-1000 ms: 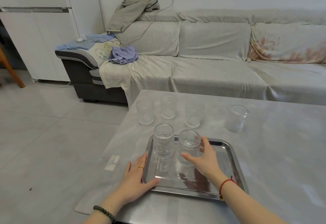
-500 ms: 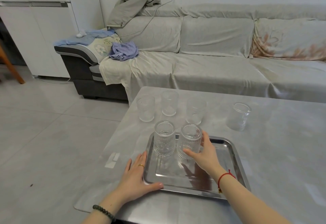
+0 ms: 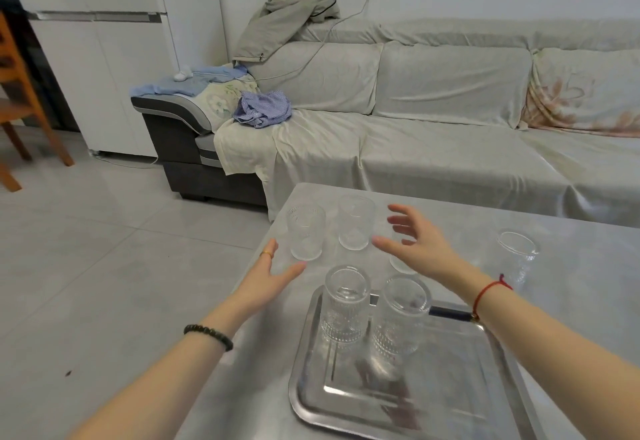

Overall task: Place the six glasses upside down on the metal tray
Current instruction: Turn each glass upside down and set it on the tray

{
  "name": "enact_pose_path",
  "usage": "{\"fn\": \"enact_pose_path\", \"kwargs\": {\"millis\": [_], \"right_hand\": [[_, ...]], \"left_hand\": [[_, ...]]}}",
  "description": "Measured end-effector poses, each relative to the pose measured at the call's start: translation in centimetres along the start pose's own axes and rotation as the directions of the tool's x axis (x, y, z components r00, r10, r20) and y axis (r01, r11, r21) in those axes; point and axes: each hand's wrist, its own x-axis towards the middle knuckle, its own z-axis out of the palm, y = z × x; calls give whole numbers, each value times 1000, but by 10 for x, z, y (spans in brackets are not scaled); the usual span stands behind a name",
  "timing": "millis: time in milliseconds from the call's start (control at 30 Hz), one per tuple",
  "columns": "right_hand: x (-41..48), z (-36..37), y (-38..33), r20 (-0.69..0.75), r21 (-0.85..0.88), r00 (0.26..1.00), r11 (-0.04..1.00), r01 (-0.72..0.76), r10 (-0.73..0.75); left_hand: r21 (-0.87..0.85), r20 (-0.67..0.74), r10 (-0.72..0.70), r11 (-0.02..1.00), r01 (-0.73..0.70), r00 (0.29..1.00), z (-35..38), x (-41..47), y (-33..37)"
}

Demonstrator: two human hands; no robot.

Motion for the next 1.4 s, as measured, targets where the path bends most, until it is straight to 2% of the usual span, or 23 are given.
{"fn": "enact_pose_path", "kwargs": {"millis": [267, 500, 633, 733, 900, 1067, 1167, 1267, 1400], "right_hand": [[89, 88, -1, 187, -139, 974, 985, -100, 126], [121, 117, 12, 241, -117, 945, 973, -199, 222], [116, 115, 5, 254, -68, 951, 985, -161, 173], [99, 100, -11, 278, 34, 958, 996, -84, 72], [44, 63, -47, 246, 227, 966, 974, 25, -82], [-30, 26, -74, 96, 314, 974, 935, 166, -205], [-73, -2, -77, -1, 219, 987, 963, 157, -161], [-107, -32, -69, -29, 130, 995, 987, 93, -90], [-138, -71, -52, -14, -57, 1000, 998, 14, -14]], "left_hand": [[2, -28, 72, 997, -72, 997, 5, 83, 22], [0, -7, 92, 996, -92, 996, 9, 116, -1], [-37, -71, 141, 989, -144, 987, 4, 106, -1], [-55, -132, 186, 979, -195, 974, -8, 86, 10], [-296, -136, 181, 931, -214, 974, -25, 30, 60], [-583, 92, 199, 805, -109, 976, -1, -44, 112], [-673, 214, 199, 739, -3, 956, 25, -77, 125], [-687, 325, 148, 716, 126, 934, 56, -99, 130], [-600, 444, 42, 755, 262, 895, 97, -118, 126]]}}
